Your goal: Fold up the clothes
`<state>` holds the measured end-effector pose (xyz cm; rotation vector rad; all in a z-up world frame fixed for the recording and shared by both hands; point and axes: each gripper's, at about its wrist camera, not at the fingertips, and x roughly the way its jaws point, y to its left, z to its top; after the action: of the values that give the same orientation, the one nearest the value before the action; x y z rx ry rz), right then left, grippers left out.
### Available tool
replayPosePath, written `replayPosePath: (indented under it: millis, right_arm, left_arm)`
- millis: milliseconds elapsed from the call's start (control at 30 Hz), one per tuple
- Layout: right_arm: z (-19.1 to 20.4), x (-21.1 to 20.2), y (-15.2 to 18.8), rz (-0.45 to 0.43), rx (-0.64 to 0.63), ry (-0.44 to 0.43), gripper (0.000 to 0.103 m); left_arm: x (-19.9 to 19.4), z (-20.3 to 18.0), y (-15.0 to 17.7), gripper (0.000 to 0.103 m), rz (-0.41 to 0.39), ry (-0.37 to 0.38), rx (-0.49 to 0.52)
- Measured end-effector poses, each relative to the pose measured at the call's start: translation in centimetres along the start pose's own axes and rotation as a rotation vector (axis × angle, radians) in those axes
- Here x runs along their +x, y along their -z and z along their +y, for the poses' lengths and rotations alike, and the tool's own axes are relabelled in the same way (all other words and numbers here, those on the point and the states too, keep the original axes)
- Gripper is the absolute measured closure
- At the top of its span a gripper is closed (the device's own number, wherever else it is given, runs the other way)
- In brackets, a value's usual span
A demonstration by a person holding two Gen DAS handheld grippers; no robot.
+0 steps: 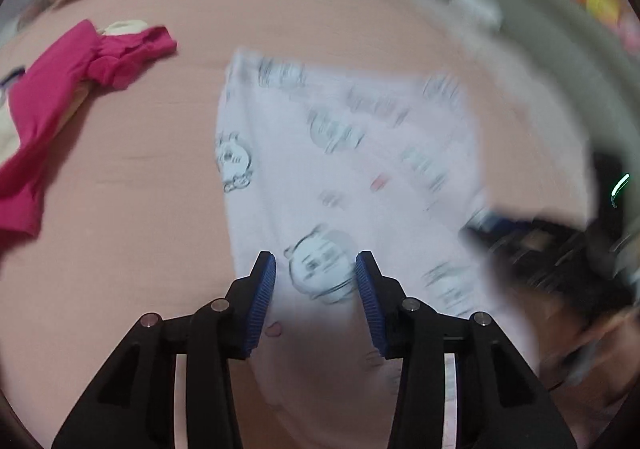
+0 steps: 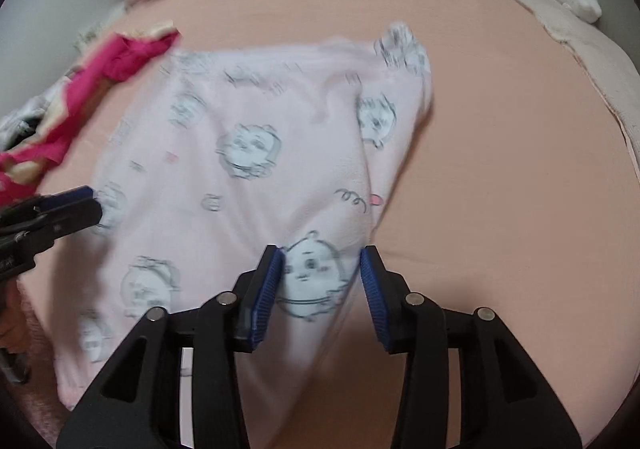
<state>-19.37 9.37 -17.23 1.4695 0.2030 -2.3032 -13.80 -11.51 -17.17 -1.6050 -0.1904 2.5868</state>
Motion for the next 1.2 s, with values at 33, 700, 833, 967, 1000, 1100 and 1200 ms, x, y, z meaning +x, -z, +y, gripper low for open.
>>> replayPosePath:
  millis: [33, 700, 833, 967, 1000, 1100, 1200]
  right_arm:
    - [-0.5, -0.3, 0.0, -0.001, 0.003, 0.007, 0.06]
    - [-4.9, 1.2, -7.4, 0.01, -0.12, 0.195, 0.06]
    - [-8.1, -0.3, -8.2, -0.029, 0.01, 0.111, 0.058]
    - [-7.5, 0.1, -10.2, -0.082, 0.047, 0.071, 0.058]
    - [-6.9, 0.7, -10.7, -0.079, 0.036, 0.063, 0.058]
    - [-7.0, 2.6, -11.3, -0.043, 0.017, 0.075, 0.06]
    - [-7.4, 4.5, -11.8, -0.003, 0.002, 0.094, 0.055]
  left_arm:
    - [-0.1, 0.4, 0.3, 0.058, 0.009, -0.021, 0.002]
    - [2.6, 1.9, -6.7, 0.059, -0.027, -0.121, 0.232]
    - [1.5, 3.5, -7.9, 0.059, -0.08, -0.052, 0.176]
    - [2.4, 3.2, -9.6, 0.059, -0.095, 0.008, 0.15]
    - [2.8, 3.0, -10.0, 0.059, -0.096, 0.021, 0.146]
    - [4.4, 2.5, -10.7, 0.059, -0.077, 0.014, 0.157]
    - [5.3, 3.4, -11.3, 0.057, -0.046, -0.027, 0.182]
